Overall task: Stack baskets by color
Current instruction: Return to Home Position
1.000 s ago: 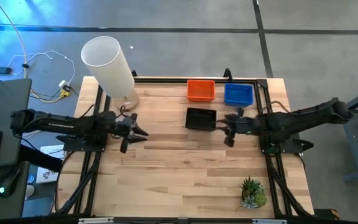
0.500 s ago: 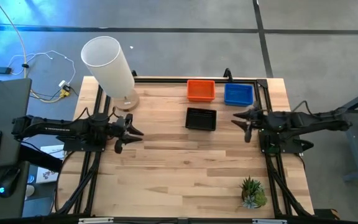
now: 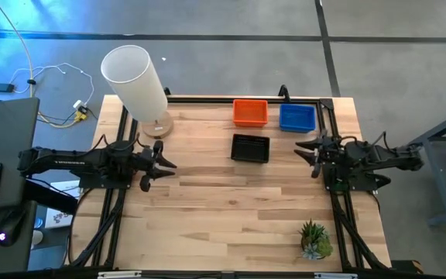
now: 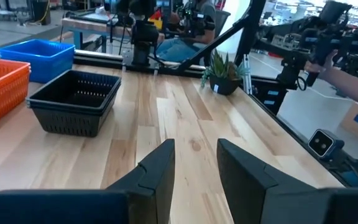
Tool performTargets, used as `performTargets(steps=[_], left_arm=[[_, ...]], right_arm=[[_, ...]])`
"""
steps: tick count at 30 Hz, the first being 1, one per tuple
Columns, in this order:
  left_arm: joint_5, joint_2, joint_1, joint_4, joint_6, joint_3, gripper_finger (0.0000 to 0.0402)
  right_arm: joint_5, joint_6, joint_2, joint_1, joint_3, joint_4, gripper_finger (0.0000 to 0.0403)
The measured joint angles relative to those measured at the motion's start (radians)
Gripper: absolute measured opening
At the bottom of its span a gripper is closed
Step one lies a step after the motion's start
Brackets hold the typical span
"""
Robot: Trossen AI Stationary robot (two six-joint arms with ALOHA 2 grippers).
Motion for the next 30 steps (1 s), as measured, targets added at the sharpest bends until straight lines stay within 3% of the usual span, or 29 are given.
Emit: performTargets(steps=[10, 19, 30], left_arm=[[0.004, -0.034, 0.0, -0.009, 0.011, 0.0, 0.0107], [0.004, -0.108, 0.0, -0.007, 0.067, 0.0, 0.0107], [-0.051, -0.289, 0.0, -0.005, 0.105, 0.0, 0.0107]], right_arm=[[-0.005, 0.046, -0.015, 0.0, -0.14, 0.081, 0.0128], [-0.022, 0.038, -0.013, 0.0, -0.143, 0.094, 0.0128], [0.003, 0.027, -0.013, 0.0, -0.142, 0.091, 0.0128]])
